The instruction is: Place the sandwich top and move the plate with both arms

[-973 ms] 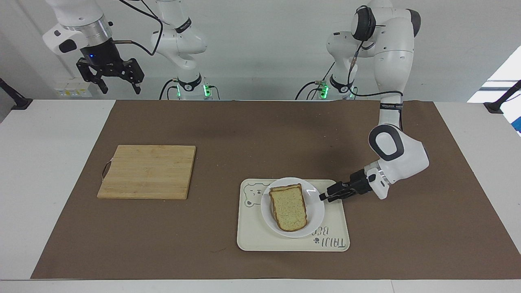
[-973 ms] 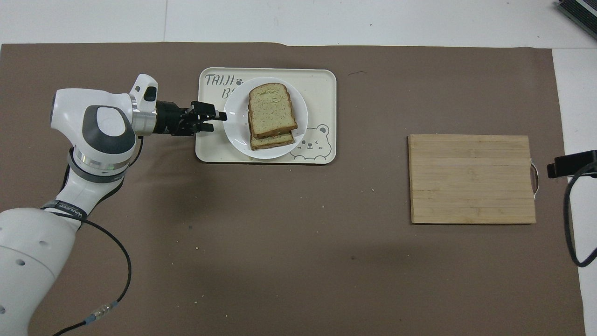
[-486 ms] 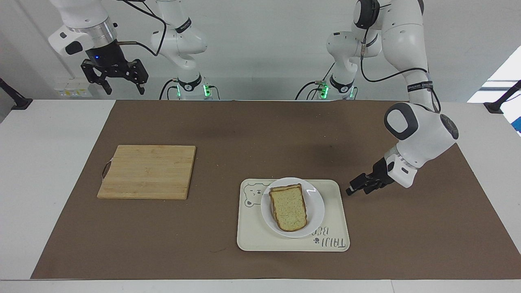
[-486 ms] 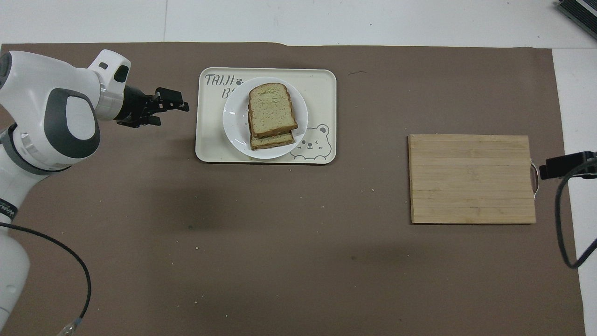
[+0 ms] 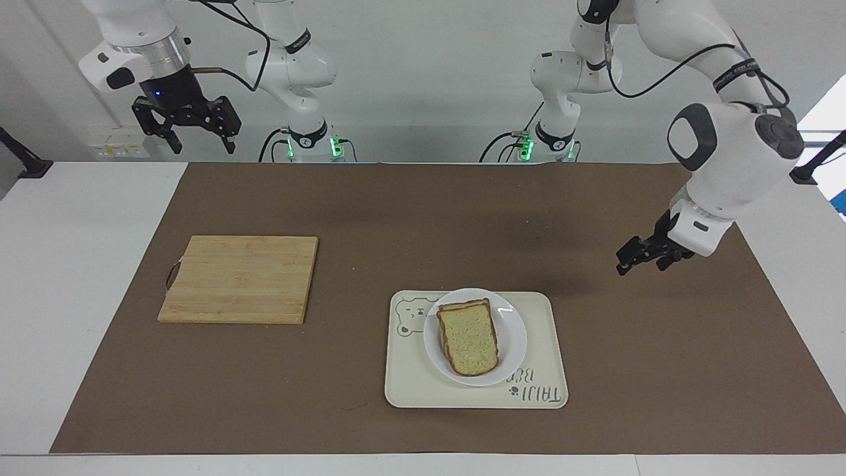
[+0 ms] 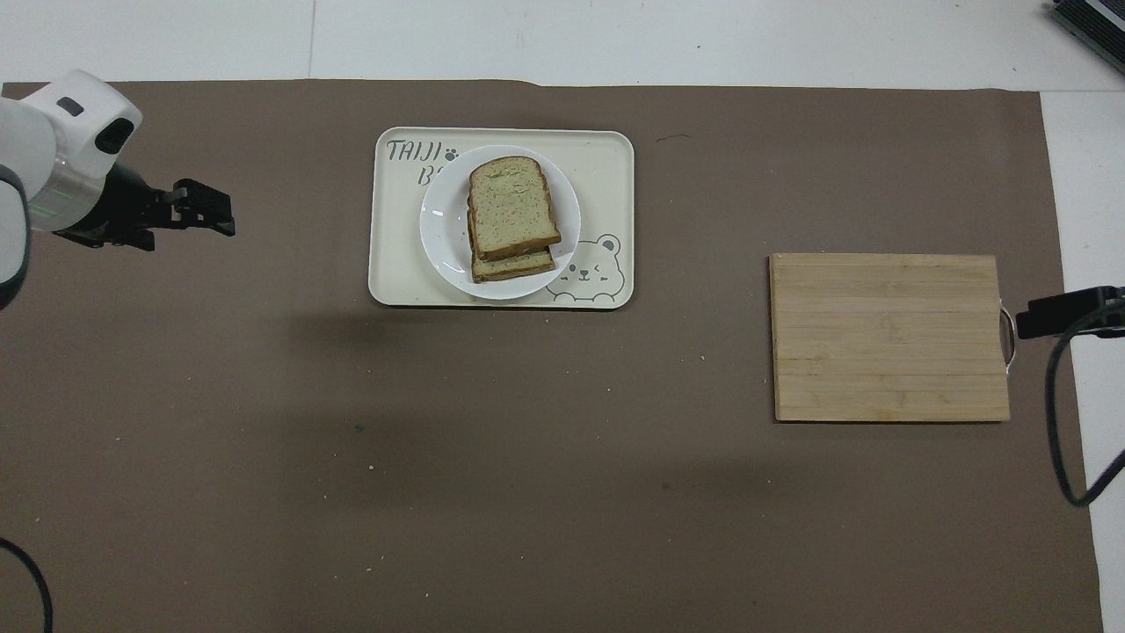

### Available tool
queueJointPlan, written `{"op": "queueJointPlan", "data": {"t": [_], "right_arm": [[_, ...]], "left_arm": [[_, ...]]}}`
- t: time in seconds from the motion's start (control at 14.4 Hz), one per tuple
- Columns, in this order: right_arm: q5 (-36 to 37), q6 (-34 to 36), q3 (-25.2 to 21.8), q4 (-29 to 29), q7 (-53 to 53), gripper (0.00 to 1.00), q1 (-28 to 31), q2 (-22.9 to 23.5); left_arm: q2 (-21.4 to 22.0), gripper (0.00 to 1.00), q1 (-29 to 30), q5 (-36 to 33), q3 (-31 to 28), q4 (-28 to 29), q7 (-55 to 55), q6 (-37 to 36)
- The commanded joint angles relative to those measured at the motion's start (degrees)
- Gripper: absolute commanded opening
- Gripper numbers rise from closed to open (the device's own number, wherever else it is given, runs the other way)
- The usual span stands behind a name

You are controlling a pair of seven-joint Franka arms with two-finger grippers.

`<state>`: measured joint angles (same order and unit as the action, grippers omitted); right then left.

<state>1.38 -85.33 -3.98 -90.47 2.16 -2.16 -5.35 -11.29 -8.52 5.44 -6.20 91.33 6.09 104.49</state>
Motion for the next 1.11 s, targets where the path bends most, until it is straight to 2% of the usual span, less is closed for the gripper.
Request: {"op": "queueJointPlan", "data": {"t": [0.0,0.28,0.49,1.04], "right_arm": [[0.90,0.34,0.37,-1.29,-0.14,1.00,0.05,-1.16],[0.99,0.07,1.16,-1.29,-0.22,1.00,0.05,-1.16],[1.08,0.07,1.16,-1.29,-0.22,1.00,0.05,-1.16],[0.11,-1.24,1.16,-2.16,-3.90,1.00,0.13,-1.42]], "left_arm": [[4.33,1.00,-0.70,-4.72,0.31,0.42,0.25,-4.36],[8.12,1.00,-0.97,-5.44,0.84,-1.24,-2.56,-12.00],[7.60,1.00,-0.70,-5.36,0.67,-9.66,-5.73,-22.63],[8.56,1.00,-0.26,-4.65,0.32,-9.07,-4.86,-23.19]]}}
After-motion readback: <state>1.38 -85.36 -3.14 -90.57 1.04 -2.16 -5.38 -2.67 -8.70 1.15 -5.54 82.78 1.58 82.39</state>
